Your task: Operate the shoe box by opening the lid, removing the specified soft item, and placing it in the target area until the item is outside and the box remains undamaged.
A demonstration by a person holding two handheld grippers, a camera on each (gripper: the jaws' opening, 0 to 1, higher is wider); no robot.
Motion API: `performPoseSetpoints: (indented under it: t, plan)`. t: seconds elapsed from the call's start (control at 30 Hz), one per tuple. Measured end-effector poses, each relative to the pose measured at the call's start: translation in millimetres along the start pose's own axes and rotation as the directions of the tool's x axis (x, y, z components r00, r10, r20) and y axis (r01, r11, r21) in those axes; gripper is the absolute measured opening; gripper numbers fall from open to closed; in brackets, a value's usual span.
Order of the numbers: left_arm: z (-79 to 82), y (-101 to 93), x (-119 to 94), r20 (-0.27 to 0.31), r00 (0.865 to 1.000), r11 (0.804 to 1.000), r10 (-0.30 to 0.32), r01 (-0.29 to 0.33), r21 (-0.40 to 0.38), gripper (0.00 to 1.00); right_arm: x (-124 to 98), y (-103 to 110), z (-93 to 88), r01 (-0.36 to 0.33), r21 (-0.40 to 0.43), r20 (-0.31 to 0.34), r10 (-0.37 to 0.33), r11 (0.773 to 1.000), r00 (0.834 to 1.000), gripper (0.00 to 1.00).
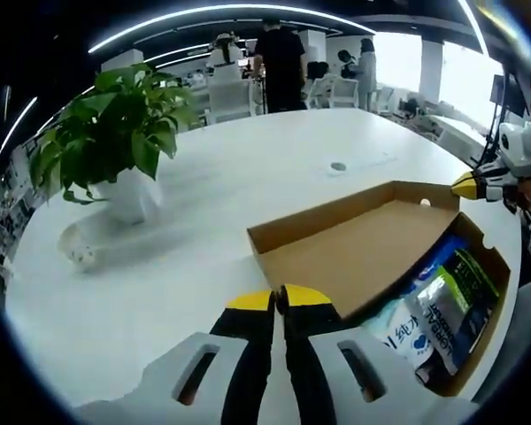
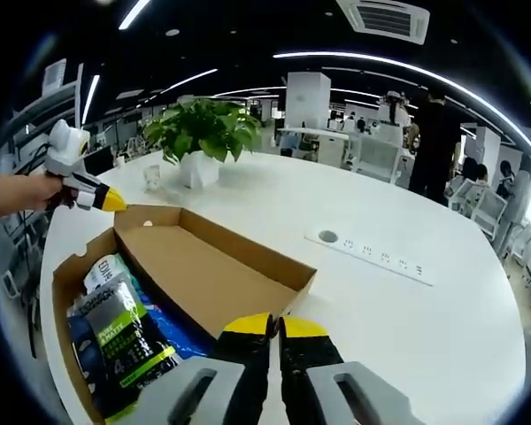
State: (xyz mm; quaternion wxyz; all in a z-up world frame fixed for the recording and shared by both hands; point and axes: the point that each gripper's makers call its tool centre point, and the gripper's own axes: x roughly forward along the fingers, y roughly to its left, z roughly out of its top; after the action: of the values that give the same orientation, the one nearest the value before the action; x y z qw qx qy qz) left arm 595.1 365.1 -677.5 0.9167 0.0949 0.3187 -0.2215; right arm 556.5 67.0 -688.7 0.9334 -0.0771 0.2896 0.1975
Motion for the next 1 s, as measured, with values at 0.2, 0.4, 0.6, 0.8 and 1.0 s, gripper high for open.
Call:
performPoseSetpoints:
  t: [0.2,0.4,0.6,0.8,1.0]
  plan:
    - [1.3,-2.0,-3,-0.003,1.000,1.000,0.002,-0.002,0.014,0.04,-2,1,1.0,-0.005,-0.001,-0.002,0.005,1.000,1.000,0.00]
    - [3.4,-2.5,-9,-0.002,1.000,0.999,0.006,-0.006,0.033,0.05,-4,2,2.3,-0.005,-0.019,0.005,0.005,1.000,1.000,0.01]
    - [7.3,-3.4,-21,0.021,1.000,1.000,0.006,-0.006,0.015,0.08,-10,8,10.6,-0.018,-0.024,0.035,0.019,1.000,0.999,0.04]
    - [6.0,-12.6,-31,0.025,1.000,0.999,0.002,-0.003,0.035,0.10,-18,19,11.8,-0.034,-0.038,0.037,0.035,0.999,0.999,0.09]
    - [3.6,-22.8,-41,0.027,1.000,0.999,-0.004,0.003,0.036,0.12,-27,24,9.6,-0.047,-0.043,0.033,0.048,0.998,0.998,0.12]
